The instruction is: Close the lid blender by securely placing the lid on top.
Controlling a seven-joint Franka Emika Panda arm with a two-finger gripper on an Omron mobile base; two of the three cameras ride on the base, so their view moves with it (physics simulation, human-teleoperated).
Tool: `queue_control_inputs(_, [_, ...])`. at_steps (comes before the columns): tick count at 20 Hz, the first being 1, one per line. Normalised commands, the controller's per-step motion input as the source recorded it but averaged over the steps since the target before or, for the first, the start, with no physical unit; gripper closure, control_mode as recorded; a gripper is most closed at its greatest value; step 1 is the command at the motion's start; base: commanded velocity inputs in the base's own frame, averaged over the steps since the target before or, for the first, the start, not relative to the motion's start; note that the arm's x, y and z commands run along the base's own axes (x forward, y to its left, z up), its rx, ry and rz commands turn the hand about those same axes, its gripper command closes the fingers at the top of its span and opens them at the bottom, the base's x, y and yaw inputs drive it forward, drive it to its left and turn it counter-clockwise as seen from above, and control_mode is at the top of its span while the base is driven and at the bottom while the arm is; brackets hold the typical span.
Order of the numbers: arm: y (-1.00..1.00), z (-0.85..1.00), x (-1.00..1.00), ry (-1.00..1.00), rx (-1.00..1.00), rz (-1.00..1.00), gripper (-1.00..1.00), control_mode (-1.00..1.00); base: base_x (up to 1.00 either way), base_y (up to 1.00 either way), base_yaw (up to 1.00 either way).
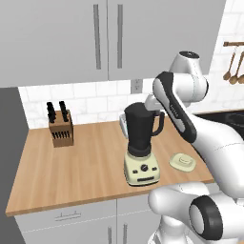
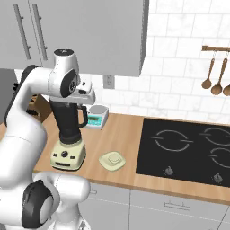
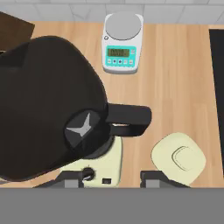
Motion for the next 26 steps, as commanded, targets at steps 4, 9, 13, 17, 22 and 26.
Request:
queue_control_inputs(4, [-0.36, -0.21, -0.21, -0.01, 0.01, 0.0, -1.0, -1.0, 0.0, 0.0, 0.0])
queue_control_inputs(9, [-1.0, -0.53, -0.76, -0.08, 0.12, 0.0, -1.0, -1.0, 0.0, 0.0, 0.0])
queue_control_inputs(13, [-0.87, -0.75, -0.26, 0.04, 0.01, 0.06, -1.0, -1.0, 0.0, 0.0, 0.0])
queue_control_inputs(17, [-0.55, -0.85, 0.11, 0.16, -0.19, 0.14, -1.0, -1.0, 0.0, 0.0, 0.0])
queue_control_inputs(22, [-0.13, -0.73, 0.5, 0.22, -0.22, 0.04, -1.0, -1.0, 0.0, 0.0, 0.0])
queue_control_inputs(26, [-0.03, -0.52, 0.55, 0.16, -0.02, 0.24, -1.0, -1.0, 0.0, 0.0, 0.0])
